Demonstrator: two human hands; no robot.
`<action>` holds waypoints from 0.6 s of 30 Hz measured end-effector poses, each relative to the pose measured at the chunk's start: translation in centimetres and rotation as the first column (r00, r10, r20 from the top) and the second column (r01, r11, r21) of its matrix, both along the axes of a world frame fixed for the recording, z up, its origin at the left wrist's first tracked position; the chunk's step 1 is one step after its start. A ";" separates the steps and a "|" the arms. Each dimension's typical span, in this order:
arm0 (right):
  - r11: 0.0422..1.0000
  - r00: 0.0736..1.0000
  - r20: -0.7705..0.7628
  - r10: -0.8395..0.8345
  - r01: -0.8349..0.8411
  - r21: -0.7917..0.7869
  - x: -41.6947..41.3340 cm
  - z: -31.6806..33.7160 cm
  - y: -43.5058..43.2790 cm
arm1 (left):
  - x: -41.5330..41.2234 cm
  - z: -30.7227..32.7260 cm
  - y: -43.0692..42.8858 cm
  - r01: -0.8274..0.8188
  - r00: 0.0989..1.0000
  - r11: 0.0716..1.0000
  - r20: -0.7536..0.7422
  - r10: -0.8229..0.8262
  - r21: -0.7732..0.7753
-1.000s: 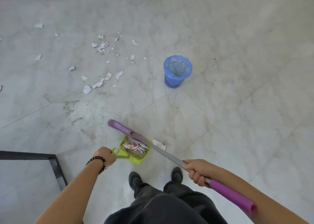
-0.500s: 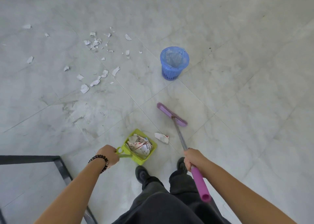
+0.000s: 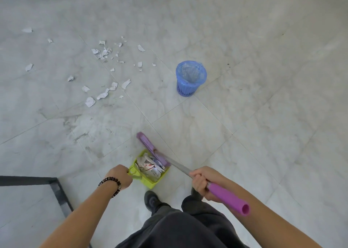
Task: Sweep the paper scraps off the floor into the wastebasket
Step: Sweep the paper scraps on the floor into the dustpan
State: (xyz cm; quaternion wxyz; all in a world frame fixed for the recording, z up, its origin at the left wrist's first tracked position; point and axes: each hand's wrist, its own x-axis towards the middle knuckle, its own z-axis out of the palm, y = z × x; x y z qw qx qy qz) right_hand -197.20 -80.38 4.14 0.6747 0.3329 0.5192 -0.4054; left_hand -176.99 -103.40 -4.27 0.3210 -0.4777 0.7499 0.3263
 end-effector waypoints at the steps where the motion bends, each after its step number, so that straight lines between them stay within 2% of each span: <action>1: 1.000 1.000 0.023 0.019 -0.019 -0.010 -0.3 0.5 -0.6 | 0.2 0.0 -0.2 -0.023 1.000 1.000 -0.006 0.023 -0.005; 5: 0.983 0.983 -0.042 0.179 -0.180 -0.031 -0.8 2.3 -4.1 | 1.3 0.3 -1.4 -0.195 0.980 0.981 -0.049 0.194 -0.007; 9: 0.915 0.903 -0.190 0.385 -0.401 -0.053 -1.4 4.0 -8.3 | 2.2 1.3 -3.9 -0.354 0.928 0.935 -0.128 0.350 -0.006; 14: 0.865 0.860 -0.231 0.455 -0.489 -0.115 -4.9 4.9 -13.4 | 1.3 2.3 -8.1 -0.531 0.824 0.847 -0.246 0.511 -0.020; 18: 0.826 0.801 -0.365 0.475 -0.549 -0.130 -8.2 4.6 -18.1 | -0.8 2.0 -11.6 -0.614 0.763 0.789 -0.279 0.583 -0.032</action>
